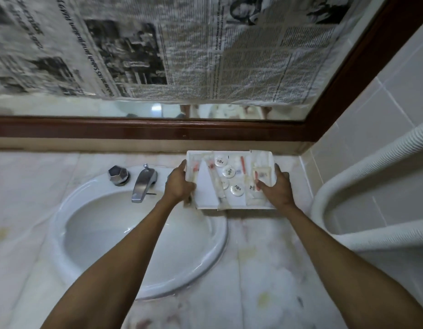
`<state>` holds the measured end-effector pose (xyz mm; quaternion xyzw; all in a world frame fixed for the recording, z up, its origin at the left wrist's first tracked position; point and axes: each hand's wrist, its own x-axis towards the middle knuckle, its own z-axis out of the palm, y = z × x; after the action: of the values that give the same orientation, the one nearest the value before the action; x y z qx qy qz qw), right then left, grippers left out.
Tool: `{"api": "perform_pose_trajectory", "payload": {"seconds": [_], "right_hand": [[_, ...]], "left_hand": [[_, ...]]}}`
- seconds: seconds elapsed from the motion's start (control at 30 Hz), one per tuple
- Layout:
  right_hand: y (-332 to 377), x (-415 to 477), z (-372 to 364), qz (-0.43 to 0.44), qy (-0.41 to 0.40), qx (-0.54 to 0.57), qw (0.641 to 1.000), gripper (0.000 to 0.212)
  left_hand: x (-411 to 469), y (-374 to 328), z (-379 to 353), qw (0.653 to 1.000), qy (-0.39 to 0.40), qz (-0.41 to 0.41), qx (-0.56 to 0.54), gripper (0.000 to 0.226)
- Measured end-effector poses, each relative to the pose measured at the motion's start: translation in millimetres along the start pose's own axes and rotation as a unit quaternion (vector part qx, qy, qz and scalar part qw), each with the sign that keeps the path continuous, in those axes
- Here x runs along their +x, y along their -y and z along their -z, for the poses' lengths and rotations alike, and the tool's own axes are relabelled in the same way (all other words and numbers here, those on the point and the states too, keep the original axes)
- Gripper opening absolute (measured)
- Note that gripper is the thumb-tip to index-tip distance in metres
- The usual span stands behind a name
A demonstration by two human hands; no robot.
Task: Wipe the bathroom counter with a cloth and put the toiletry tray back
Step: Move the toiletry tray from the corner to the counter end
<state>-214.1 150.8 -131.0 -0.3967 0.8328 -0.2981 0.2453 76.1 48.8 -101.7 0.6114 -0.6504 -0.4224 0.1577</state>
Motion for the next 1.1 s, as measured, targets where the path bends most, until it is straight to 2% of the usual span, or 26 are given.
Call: {"api": "perform_pose_trajectory", "payload": {"seconds": [0.2,0.37,0.53,0.7,0.9,1.1], "right_hand": [[73,-59,-39,0.063,-0.004,0.03,0.998,0.079],[139,-119,-89,0.137,-0.005,0.055,0.989,0.062],[195,-177,-153,0.187,0.032,0.06,0.98,0.066],[252,-232,-225,0.225,0.08,0.071,0.968,0.078],[323,-271,-299,0.271,0.143,0.057,0.95,0.076],[386,-287,-366,0.295,0.185,0.043,0.937,0.073]], "left_hand": [[-45,45,88,0.998,-0.043,-0.006,-0.048,0.074],[-96,107,165,0.992,-0.095,0.01,-0.083,0.078],[-153,184,240,0.985,-0.14,0.035,-0.097,0.088],[-207,253,313,0.976,-0.184,0.069,-0.098,0.081],[-247,322,385,0.958,-0.238,0.102,-0.119,0.084],[-250,381,438,0.94,-0.275,0.136,-0.145,0.089]]}}
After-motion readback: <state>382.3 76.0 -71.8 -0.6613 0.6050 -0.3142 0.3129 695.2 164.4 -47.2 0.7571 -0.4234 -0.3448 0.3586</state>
